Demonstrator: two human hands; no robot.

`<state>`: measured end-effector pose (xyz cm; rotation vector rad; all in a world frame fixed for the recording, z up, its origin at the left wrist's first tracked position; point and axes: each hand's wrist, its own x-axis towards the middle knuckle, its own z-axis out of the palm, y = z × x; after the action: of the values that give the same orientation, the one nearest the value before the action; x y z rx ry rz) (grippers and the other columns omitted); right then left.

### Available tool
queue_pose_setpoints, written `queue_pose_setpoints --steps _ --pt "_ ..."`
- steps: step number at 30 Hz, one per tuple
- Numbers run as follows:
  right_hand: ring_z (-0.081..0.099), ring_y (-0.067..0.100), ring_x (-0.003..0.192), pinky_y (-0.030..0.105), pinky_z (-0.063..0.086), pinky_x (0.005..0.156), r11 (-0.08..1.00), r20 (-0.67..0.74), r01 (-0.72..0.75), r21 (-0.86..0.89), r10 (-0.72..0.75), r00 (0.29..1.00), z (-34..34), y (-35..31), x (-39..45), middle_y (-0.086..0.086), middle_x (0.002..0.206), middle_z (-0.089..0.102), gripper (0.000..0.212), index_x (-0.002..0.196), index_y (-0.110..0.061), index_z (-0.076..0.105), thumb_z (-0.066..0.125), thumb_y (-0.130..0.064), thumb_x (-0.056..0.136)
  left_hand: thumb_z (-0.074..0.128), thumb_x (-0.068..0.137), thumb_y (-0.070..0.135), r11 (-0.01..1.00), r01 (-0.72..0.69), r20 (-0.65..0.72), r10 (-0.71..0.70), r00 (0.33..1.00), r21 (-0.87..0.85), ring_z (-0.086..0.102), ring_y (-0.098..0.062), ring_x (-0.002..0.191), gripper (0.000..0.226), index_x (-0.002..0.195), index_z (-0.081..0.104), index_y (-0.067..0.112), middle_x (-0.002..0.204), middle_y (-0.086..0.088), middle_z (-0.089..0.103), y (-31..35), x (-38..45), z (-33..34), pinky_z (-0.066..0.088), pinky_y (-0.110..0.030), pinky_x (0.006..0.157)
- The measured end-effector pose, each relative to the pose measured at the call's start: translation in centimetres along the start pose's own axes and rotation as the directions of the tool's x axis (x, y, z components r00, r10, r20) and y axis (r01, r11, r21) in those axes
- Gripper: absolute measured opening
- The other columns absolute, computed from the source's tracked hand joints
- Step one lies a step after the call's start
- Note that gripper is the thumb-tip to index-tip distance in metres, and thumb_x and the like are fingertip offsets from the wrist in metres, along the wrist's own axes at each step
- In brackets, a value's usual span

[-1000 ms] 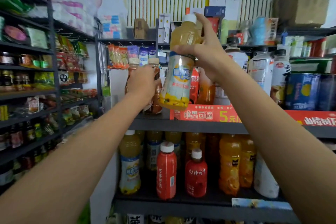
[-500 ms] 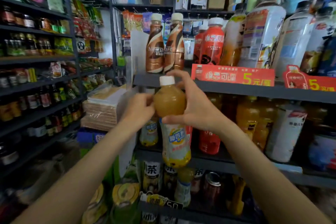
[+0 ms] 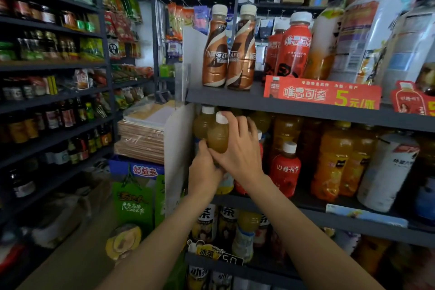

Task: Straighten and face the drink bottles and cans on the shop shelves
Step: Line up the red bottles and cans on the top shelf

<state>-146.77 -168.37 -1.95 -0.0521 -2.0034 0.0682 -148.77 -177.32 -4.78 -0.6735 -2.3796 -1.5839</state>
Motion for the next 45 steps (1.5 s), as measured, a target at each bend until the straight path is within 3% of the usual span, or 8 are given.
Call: queue_pose_setpoints --steps 6,9,12,23,33,37,40,45 --pt "0.044 0.03 0.123 0.047 0.014 0.113 0.999 0.263 0.006 0.041 -0.017 0.965 -1.3 2.7 0.3 0.01 0.119 0.054 0.073 0.136 -0.011 0.041 0.061 -0.051 0.077 0.068 0.082 0.029 0.992 -0.036 -0.025 0.039 0.999 0.117 0.062 -0.025 0.101 0.059 0.129 0.039 0.01 0.111 -0.007 0.063 -1.2 1.1 1.1 0.049 -0.034 0.078" --pt "0.035 0.039 0.129 0.051 0.023 0.111 0.995 0.343 -0.092 -0.038 0.099 0.934 -2.3 5.0 -0.1 0.016 0.131 0.046 0.066 0.138 -0.013 0.041 0.052 -0.047 0.082 0.068 0.081 0.039 0.987 -0.068 -0.054 0.077 0.996 0.145 0.062 -0.025 0.099 0.061 0.126 0.04 0.012 0.11 -0.007 0.063 -1.1 1.2 1.1 0.045 -0.03 0.072" --pt "0.04 0.037 0.124 0.045 0.039 0.103 0.966 0.576 -0.257 0.029 0.194 0.794 -2.4 5.7 -0.8 0.014 0.139 0.029 0.076 0.145 -0.022 0.028 0.069 -0.031 0.081 0.067 0.081 0.04 0.975 -0.076 -0.065 0.091 0.994 0.208 0.061 -0.027 0.101 0.06 0.127 0.04 0.012 0.111 -0.008 0.062 -0.8 1.3 1.7 0.046 -0.033 0.075" --pt "0.045 0.028 0.119 0.033 0.041 0.094 0.943 0.57 -0.325 0.073 0.228 0.789 -3.9 7.1 -1.0 0.012 0.132 0.036 0.084 0.142 -0.019 0.025 0.076 -0.021 0.076 0.064 0.087 0.028 0.972 -0.051 -0.038 0.061 0.997 0.23 0.059 -0.03 0.103 0.048 0.12 0.041 0.002 0.116 -0.018 0.058 0.6 3.5 4.7 0.046 -0.035 0.077" --pt "0.051 0.025 0.114 0.038 0.049 0.089 0.926 0.511 -0.31 0.217 0.163 0.844 -3.8 5.8 -1.9 0.003 0.128 0.043 0.079 0.138 -0.026 0.031 0.076 -0.014 0.074 0.056 0.092 0.032 0.832 -0.075 0.085 0.033 0.996 0.55 0.06 -0.029 0.094 0.028 0.101 0.056 0.005 0.102 -0.013 0.063 1.6 3.3 1.9 0.04 -0.032 0.064" --pt "0.051 0.015 0.114 0.032 0.05 0.091 0.873 0.458 -0.267 0.408 0.057 0.887 -6.4 3.8 -2.2 -0.005 0.128 0.043 0.076 0.136 -0.031 0.032 0.074 -0.014 0.074 0.046 0.09 0.025 0.888 -0.385 -0.225 0.441 0.869 0.252 0.057 -0.015 0.081 0.018 0.096 0.058 0.013 0.088 0.001 0.06 2.0 -0.7 1.3 0.044 -0.022 0.063" --pt "0.052 0.008 0.113 0.031 0.051 0.094 0.796 0.408 -0.248 0.553 0.001 0.913 -10.0 2.0 0.4 -0.008 0.127 0.046 0.076 0.135 -0.03 0.031 0.075 -0.015 0.074 0.036 0.089 0.027 0.826 -0.556 -0.399 0.479 0.782 -0.097 0.047 -0.005 0.083 0.02 0.092 0.052 0.015 0.092 0.006 0.048 5.8 -1.5 0.2 0.038 -0.01 0.074" --pt "0.06 0.01 0.099 0.028 0.055 0.084 0.772 0.162 -0.144 0.619 0.054 0.985 -16.2 0.8 8.6 -0.006 0.117 0.051 0.075 0.134 -0.021 0.03 0.076 -0.018 0.075 0.039 0.091 0.023 0.703 -0.658 -0.482 0.492 0.725 -0.271 0.048 0.003 0.089 0.024 0.103 0.055 0.009 0.099 0.008 0.049 14.8 2.0 -3.1 0.04 -0.009 0.08"
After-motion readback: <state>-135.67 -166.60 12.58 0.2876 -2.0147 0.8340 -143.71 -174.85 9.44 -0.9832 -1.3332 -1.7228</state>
